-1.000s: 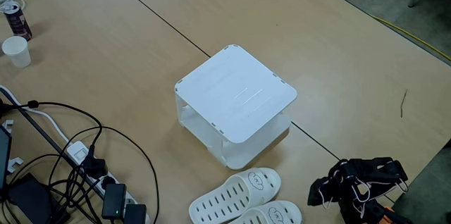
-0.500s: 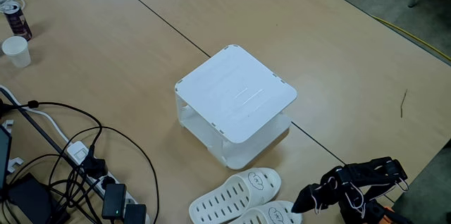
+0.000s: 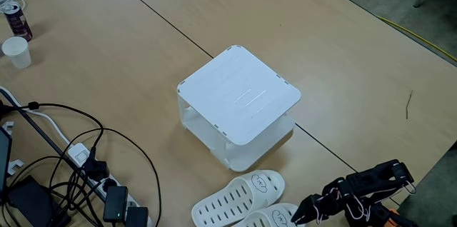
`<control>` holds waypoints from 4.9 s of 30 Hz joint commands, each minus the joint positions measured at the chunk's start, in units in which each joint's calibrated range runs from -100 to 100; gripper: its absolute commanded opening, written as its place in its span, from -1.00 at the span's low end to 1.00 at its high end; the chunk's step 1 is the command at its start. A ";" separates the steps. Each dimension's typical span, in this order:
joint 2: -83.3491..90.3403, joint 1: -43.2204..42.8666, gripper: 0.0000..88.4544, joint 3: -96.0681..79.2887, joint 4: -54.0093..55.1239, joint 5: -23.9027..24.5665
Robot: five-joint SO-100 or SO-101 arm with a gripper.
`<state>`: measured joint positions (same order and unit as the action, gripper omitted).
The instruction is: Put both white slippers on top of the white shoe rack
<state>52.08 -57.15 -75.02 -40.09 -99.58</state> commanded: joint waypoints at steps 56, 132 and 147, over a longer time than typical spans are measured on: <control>-0.04 5.34 -0.54 -23.90 46.47 -0.42; -37.15 1.48 -0.98 -5.13 84.78 -0.42; -36.05 -0.33 -0.98 12.28 81.41 -0.42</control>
<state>13.98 -57.60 -70.08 43.35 -99.58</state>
